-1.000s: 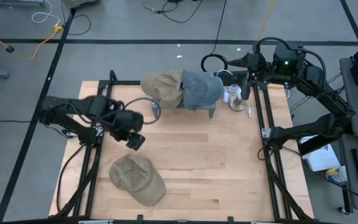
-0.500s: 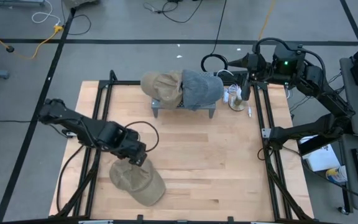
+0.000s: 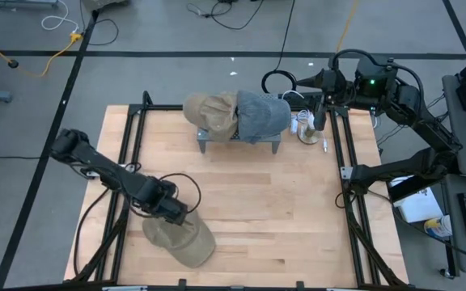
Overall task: Pick & Place hat
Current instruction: Stack the brown cap on top of the brown cap on the shelf
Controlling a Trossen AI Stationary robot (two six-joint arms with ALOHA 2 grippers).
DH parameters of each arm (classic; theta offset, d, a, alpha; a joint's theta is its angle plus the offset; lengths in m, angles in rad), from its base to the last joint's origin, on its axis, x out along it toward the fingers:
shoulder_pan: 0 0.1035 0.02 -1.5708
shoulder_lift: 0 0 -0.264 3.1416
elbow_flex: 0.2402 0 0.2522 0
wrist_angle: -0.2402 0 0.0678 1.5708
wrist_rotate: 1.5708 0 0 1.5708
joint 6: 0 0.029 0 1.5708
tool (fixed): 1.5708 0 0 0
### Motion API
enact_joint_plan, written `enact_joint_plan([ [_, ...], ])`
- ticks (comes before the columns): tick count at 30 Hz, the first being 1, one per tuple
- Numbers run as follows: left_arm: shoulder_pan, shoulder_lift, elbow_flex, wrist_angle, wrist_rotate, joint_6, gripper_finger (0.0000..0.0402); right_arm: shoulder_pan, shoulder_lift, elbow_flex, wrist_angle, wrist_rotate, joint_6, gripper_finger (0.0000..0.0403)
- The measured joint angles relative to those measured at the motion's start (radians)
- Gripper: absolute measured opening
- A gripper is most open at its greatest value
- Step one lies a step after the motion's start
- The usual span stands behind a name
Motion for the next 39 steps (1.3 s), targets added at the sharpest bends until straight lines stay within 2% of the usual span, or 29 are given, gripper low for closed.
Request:
enact_joint_plan([
  [22, -0.019, 0.287, -0.023, 0.132, 0.030, 0.089, 0.0255, 0.000, 0.000, 0.000, 0.000, 0.000, -0.027, 0.0199],
  [29, -0.018, 0.373, -0.018, 0.175, 0.113, 0.169, 0.0250, 0.000, 0.000, 0.000, 0.000, 0.000, -0.027, 0.0199],
  [33, -0.017, 0.393, -0.019, 0.186, 0.171, 0.193, 0.0202, 0.000, 0.000, 0.000, 0.002, 0.000, -0.027, 0.0199],
  [39, -0.018, 0.358, -0.024, 0.189, 0.155, 0.211, 0.0064, 0.000, 0.000, 0.000, 0.005, 0.000, -0.062, 0.0199],
])
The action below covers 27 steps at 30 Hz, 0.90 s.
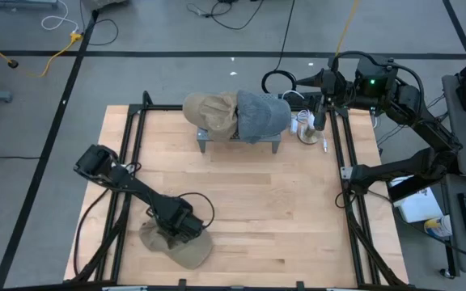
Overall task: Pick & Place hat
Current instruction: Stack the brown cap on top of the brown cap on the shelf
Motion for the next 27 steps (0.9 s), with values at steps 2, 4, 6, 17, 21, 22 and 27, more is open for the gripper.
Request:
enact_joint_plan([
  [2, 0.002, -0.031, 0.000, 0.003, -0.010, 0.026, 0.0049, 0.000, 0.000, 0.000, 0.000, 0.000, -0.001, 0.0199],
  [4, 0.003, -0.073, 0.000, 0.003, -0.014, 0.047, 0.0049, 0.000, 0.000, 0.000, 0.000, 0.000, -0.002, 0.0199],
  [6, 0.008, -0.116, 0.000, 0.003, -0.012, 0.059, 0.0049, 0.000, 0.000, 0.000, 0.000, 0.000, 0.003, 0.0199],
  [17, 0.013, -0.471, 0.064, 0.021, -0.068, 0.139, 0.0049, 0.000, 0.000, 0.000, -0.001, -0.002, 0.302, 0.0199],
  [21, 0.019, -0.575, 0.092, 0.052, -0.078, 0.195, 0.0049, 0.003, 0.000, 0.000, -0.023, -0.005, 0.514, 0.0201],
  [22, 0.022, -0.595, 0.102, 0.052, -0.079, 0.215, 0.0049, 0.008, 0.000, 0.000, -0.025, -0.004, 0.556, 0.0203],
  [27, 0.047, -0.662, 0.169, 0.051, -0.084, 0.350, 0.0049, 0.035, 0.000, 0.000, -0.027, -0.025, 0.713, 0.0238],
])
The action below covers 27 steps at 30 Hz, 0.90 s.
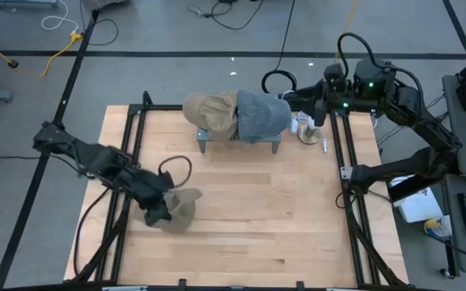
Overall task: Pick & Place hat
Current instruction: Stack the brown cap on top of the brown cap on the shelf
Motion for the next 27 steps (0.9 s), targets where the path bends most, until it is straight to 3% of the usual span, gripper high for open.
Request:
enact_joint_plan([
  [6, 0.064, -0.018, 0.119, -0.002, 0.000, 0.203, 0.0049, 0.053, 0.013, 0.000, 0.006, -0.086, 0.064, 0.0297],
  [11, 0.137, -0.015, 0.242, 0.002, -0.028, 0.423, 0.0049, 0.114, 0.032, 0.000, 0.024, -0.102, 0.032, 0.0313],
  [19, 0.261, -0.014, 0.407, 0.071, -0.133, 0.738, 0.0049, 0.183, 0.066, -0.001, 0.143, 0.046, -0.018, 0.0305],
  [27, 0.362, -0.014, 0.486, 0.222, -0.213, 0.988, 0.0049, 0.202, 0.113, -0.001, 0.256, 0.080, -0.015, 0.0305],
])
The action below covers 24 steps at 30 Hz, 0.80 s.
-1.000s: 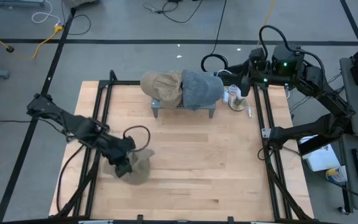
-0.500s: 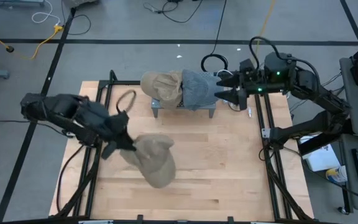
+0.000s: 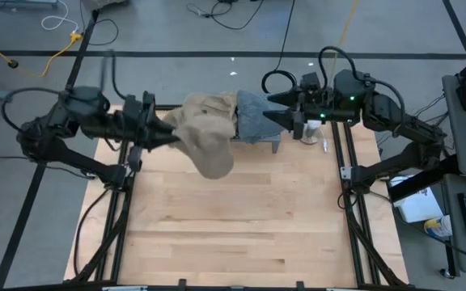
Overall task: Pick & Place hat
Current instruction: Stack the brown cap on top of the brown cap on the shelf
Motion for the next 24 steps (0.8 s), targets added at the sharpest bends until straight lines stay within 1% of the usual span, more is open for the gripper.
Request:
enact_joint_plan([
  [6, 0.064, 0.005, 0.002, 0.104, 0.006, 0.101, 0.0049, 0.017, 0.061, 0.000, 0.033, -0.011, 0.000, 0.0305],
  [10, 0.103, 0.026, 0.001, 0.166, 0.008, 0.149, 0.0049, 0.019, 0.112, 0.000, 0.069, -0.144, 0.008, 0.0304],
  [12, 0.123, 0.043, 0.002, 0.207, 0.009, 0.167, 0.0049, 0.021, 0.132, 0.000, 0.084, -0.194, 0.027, 0.0304],
  [13, 0.133, 0.049, 0.002, 0.209, 0.009, 0.171, 0.0049, 0.023, 0.141, 0.000, 0.089, -0.212, 0.034, 0.0304],
  [17, 0.164, 0.084, 0.001, 0.244, 0.009, 0.171, 0.0049, 0.034, 0.161, 0.000, 0.093, -0.222, 0.026, 0.0304],
  [21, 0.193, 0.114, 0.000, 0.269, 0.002, 0.170, 0.0049, 0.050, 0.177, 0.000, 0.114, -0.289, 0.026, 0.0304],
  [24, 0.214, 0.135, 0.000, 0.299, 0.000, 0.155, 0.0049, 0.066, 0.181, 0.000, 0.108, -0.282, 0.024, 0.0304],
])
